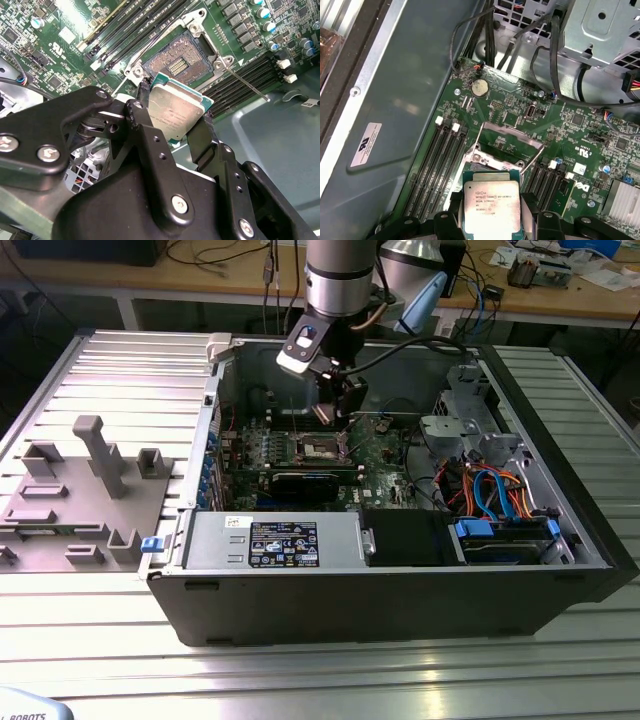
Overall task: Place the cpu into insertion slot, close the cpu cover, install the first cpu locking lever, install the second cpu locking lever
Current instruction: 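Place the cpu into insertion slot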
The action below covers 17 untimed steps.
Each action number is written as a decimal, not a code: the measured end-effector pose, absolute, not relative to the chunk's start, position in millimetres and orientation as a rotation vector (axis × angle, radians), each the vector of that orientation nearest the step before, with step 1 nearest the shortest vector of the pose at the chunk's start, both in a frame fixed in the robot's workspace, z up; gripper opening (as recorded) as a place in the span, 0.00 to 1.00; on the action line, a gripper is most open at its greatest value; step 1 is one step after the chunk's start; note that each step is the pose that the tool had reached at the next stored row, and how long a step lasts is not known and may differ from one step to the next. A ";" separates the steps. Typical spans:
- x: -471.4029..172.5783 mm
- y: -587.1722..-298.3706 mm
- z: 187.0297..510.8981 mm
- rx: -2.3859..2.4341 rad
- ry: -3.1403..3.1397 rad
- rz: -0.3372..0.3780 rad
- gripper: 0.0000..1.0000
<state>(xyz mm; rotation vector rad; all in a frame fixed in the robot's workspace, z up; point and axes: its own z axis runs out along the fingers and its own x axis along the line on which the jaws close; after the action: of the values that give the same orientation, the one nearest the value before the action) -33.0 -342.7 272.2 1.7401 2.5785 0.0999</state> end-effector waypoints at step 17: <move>-36.6 -342.7 271.8 1.746 2.574 0.100 0.55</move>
<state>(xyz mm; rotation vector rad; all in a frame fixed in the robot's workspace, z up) -36.6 -342.7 271.8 1.7464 2.5741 0.0995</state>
